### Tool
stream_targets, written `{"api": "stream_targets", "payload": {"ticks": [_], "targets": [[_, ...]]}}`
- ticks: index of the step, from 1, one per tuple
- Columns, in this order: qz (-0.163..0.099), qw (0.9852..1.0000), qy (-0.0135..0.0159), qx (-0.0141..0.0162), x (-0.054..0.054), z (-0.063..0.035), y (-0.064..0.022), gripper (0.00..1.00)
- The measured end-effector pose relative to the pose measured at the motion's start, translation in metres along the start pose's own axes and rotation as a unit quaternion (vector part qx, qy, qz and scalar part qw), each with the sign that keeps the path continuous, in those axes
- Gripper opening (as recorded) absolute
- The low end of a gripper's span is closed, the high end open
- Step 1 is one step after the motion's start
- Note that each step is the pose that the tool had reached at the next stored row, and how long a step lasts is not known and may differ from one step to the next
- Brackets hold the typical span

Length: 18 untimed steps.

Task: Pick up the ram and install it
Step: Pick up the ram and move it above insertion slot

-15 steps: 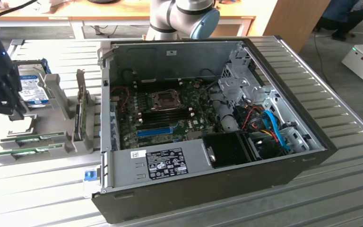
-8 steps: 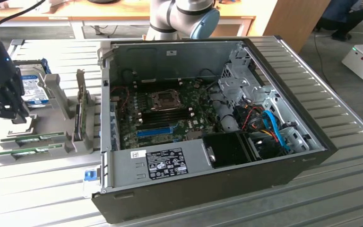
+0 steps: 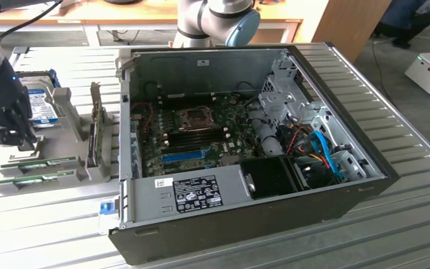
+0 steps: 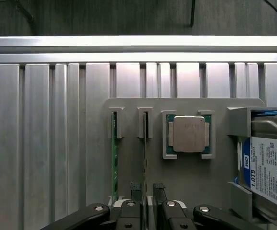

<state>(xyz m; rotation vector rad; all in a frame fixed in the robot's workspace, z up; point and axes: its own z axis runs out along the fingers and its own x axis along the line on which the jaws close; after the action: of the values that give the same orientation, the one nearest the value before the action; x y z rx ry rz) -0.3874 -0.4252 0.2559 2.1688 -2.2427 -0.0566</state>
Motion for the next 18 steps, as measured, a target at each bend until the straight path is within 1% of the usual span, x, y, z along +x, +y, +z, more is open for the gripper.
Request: {"api": "stream_targets", "payload": {"ticks": [10,18], "targets": [[0.000,1.0000,0.0000,0.0000,0.000,0.0145,-0.0006,0.24],[0.000,1.0000,0.0000,0.0000,0.000,0.0150,-0.0006,0.24]]}}
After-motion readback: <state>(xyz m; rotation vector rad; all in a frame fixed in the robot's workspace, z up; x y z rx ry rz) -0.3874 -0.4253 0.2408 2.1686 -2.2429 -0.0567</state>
